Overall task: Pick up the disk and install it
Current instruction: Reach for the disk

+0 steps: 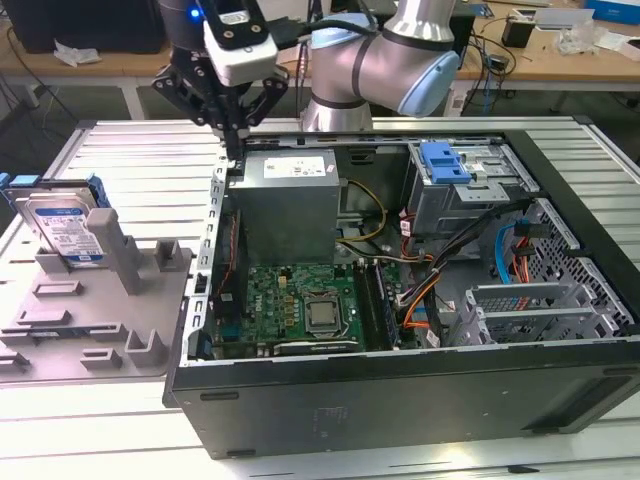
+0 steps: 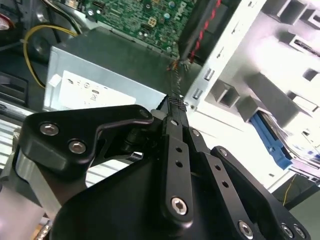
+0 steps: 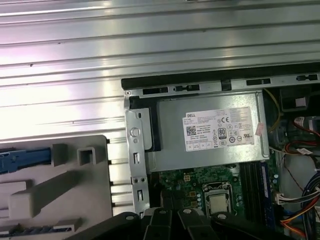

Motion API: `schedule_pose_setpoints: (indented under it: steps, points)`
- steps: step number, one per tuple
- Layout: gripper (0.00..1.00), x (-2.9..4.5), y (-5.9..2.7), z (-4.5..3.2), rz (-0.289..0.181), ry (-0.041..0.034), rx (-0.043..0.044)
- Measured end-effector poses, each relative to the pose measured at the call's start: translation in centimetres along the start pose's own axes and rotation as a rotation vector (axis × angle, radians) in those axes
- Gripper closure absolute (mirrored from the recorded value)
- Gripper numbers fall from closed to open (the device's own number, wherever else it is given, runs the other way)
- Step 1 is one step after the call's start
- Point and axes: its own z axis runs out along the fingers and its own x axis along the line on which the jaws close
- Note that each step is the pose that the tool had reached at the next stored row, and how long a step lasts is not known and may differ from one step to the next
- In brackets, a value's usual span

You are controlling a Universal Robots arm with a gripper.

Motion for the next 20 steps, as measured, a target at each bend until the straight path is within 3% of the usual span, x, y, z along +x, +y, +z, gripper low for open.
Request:
schedule_pose_setpoints:
  steps: [20]
  points:
    - [0.89,6.04,0.54,0.12,0.021,-0.001,0.0005]
